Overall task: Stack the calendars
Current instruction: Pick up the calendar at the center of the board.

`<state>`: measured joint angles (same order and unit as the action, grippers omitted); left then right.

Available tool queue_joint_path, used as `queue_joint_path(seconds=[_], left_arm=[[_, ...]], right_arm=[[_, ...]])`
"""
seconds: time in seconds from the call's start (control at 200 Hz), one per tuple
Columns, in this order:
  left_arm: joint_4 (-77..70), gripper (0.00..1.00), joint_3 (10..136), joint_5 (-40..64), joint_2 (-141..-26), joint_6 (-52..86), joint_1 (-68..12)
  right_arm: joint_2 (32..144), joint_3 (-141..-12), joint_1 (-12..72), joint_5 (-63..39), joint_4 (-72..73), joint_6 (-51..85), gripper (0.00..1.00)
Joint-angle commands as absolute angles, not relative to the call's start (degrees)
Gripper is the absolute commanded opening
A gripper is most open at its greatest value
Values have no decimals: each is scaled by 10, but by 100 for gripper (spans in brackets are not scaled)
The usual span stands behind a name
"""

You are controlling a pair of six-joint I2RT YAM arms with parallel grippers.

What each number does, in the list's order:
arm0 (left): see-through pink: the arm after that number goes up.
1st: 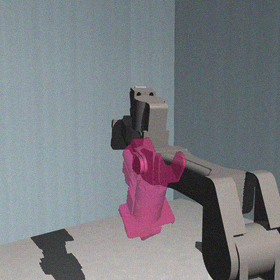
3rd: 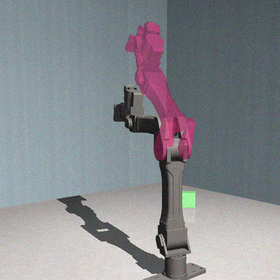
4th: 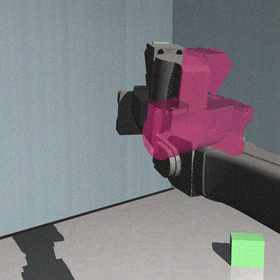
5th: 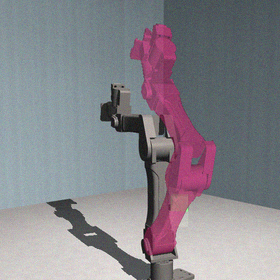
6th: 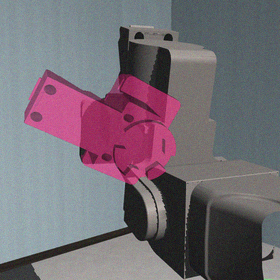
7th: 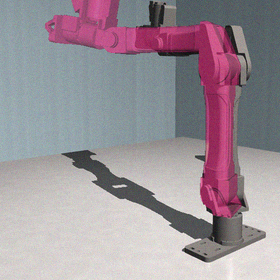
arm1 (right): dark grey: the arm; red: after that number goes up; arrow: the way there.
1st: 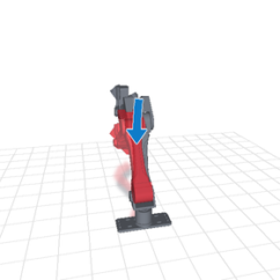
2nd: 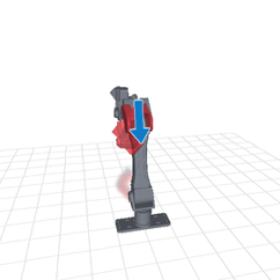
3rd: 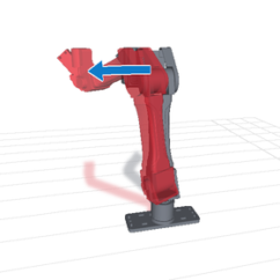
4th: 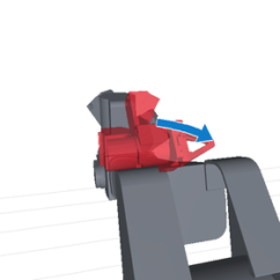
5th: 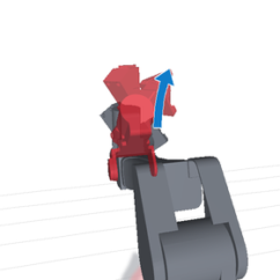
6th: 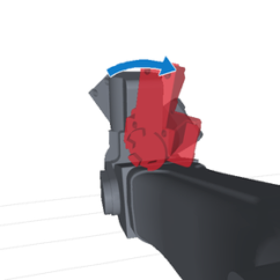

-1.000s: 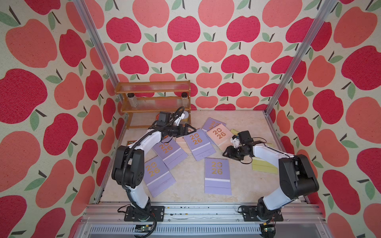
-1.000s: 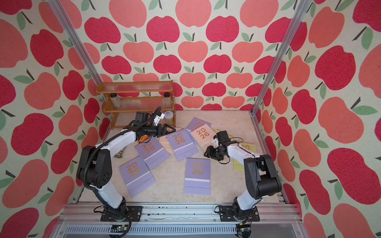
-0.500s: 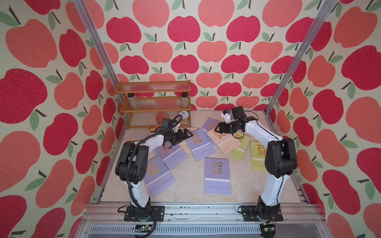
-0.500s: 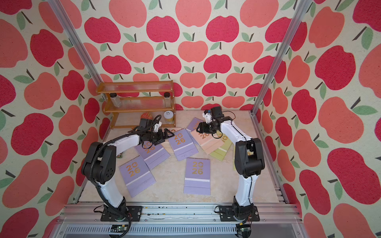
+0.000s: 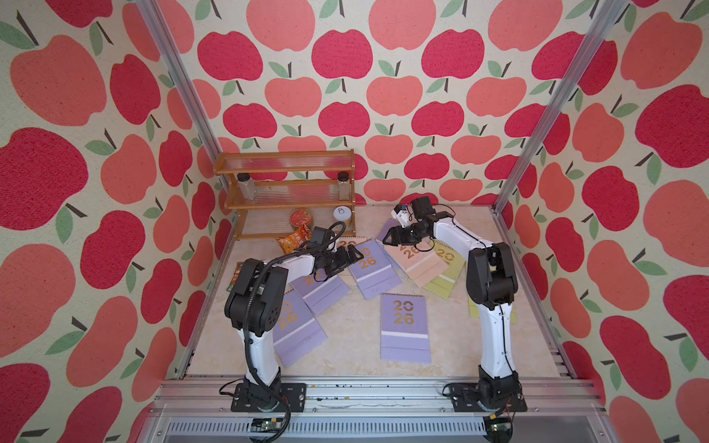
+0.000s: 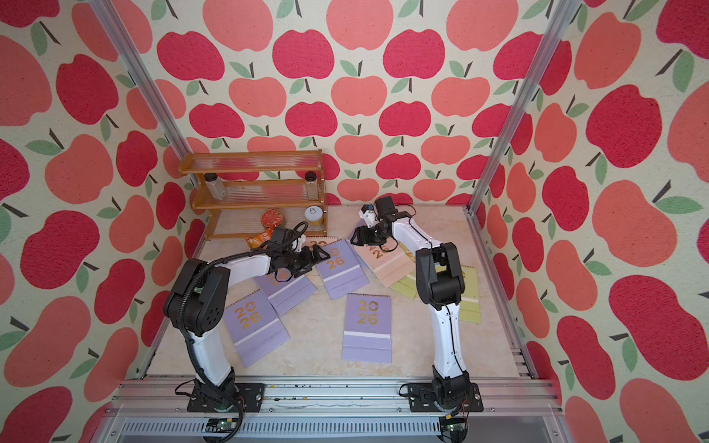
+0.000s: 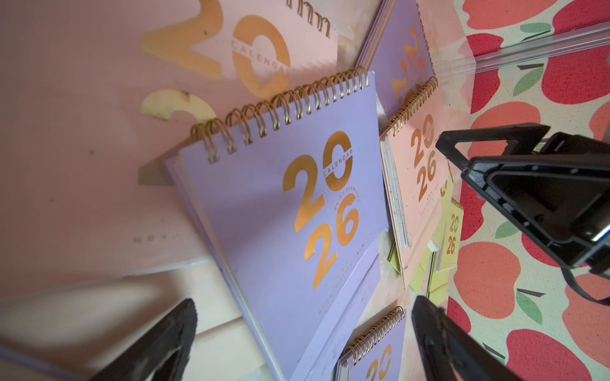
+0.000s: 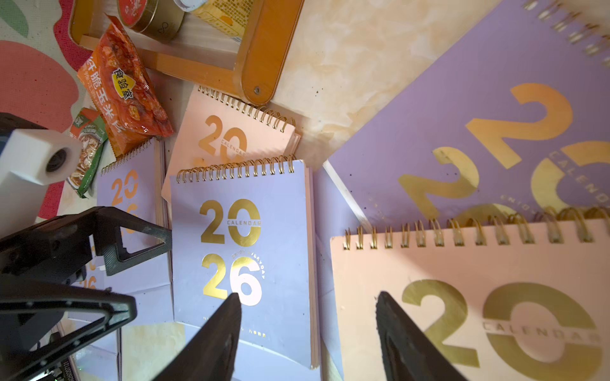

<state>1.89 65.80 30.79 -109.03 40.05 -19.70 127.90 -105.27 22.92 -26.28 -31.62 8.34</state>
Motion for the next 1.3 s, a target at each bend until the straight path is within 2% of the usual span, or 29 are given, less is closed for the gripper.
queue_joint_path(seconds=[0.0, 0.265, 0.675, 0.735, 0.83, 0.92, 1.005, 1.055, 1.105, 1.21, 1.296], left_arm=[[0, 100, 653, 295, -1107, 419, -199], [-64, 100, 614, 298, -1104, 459, -201], [-198, 90, 559, 308, -1109, 523, -208], [-202, 83, 558, 307, -1108, 525, -209], [-212, 79, 553, 302, -1104, 526, -213], [-222, 65, 550, 303, -1105, 531, -214], [-230, 64, 547, 306, -1107, 534, -215], [-234, 56, 547, 308, -1109, 536, -216], [-242, 54, 545, 310, -1109, 537, -216], [-256, 35, 539, 310, -1108, 541, -216], [-254, 27, 539, 310, -1107, 541, -217]], right_arm=[[1300, -1064, 238, -283, -336, 70, 67], [1308, -1040, 244, -298, -317, 85, 67], [1316, -1024, 260, -310, -313, 92, 67], [1317, -1023, 262, -312, -313, 93, 67], [1317, -1016, 264, -318, -305, 102, 67], [1317, -1011, 267, -319, -299, 105, 67], [1320, -1009, 267, -322, -296, 109, 67], [1320, -1007, 268, -325, -293, 112, 67], [1319, -1003, 268, -327, -289, 115, 67], [1317, -997, 269, -327, -285, 117, 67], [1316, -994, 269, -326, -282, 119, 67]])
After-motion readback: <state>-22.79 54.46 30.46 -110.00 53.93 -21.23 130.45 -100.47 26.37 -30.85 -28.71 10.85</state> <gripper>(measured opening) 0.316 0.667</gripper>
